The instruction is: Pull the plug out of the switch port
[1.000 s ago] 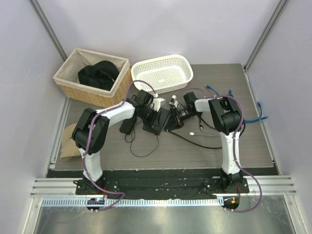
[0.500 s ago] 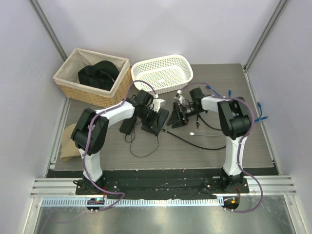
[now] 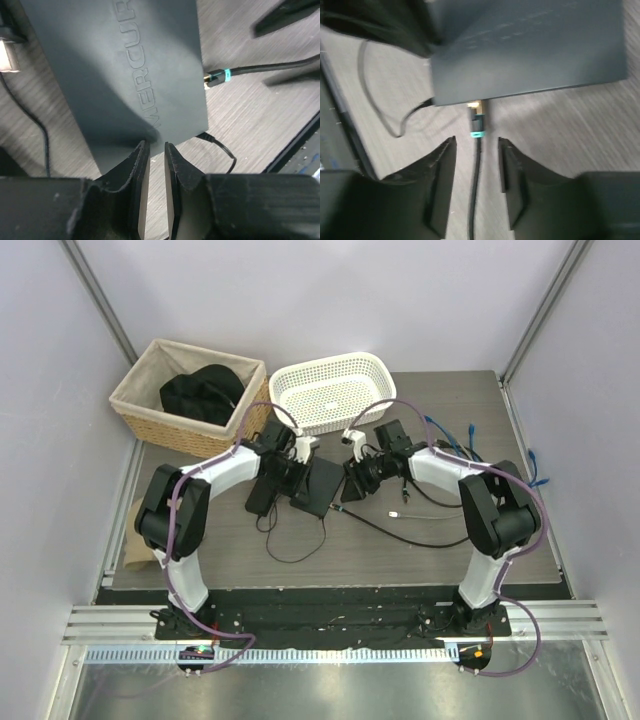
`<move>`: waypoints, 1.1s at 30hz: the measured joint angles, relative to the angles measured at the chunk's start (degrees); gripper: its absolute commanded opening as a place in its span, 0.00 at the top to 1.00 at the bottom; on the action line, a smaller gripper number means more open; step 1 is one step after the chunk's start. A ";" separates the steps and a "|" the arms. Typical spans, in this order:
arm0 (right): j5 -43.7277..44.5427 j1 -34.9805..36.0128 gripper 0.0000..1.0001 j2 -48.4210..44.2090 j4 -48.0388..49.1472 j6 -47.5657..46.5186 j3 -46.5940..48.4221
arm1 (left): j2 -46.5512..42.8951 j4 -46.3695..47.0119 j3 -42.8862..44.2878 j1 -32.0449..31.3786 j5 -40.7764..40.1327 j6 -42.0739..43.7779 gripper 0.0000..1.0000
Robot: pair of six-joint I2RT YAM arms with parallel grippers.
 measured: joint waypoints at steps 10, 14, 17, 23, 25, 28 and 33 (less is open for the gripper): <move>2.40 0.57 0.53 11.06 0.13 2.69 8.04 | -1.53 4.00 -3.06 -0.02 0.74 -2.91 0.75; -1.40 1.11 0.43 12.48 0.20 4.35 8.44 | -1.53 4.94 -3.23 -0.02 0.63 -3.54 0.75; -3.98 1.16 0.38 12.87 0.22 4.83 8.44 | -1.53 5.53 -3.43 -0.02 0.61 -3.63 0.75; -12.50 1.09 0.37 15.87 -1.84 4.24 9.86 | -1.53 6.12 -3.61 -0.02 0.66 -3.78 0.75; -14.93 0.85 0.38 16.90 -2.75 3.58 10.27 | -1.53 6.12 -3.61 -0.02 0.61 -3.78 0.75; -18.60 0.72 0.39 18.49 -4.28 2.78 10.93 | -1.53 6.10 -3.61 -0.02 0.59 -3.76 0.75; -23.65 -0.33 0.42 21.40 -5.53 2.36 12.13 | -1.51 6.10 -3.61 -0.02 0.55 -3.74 0.75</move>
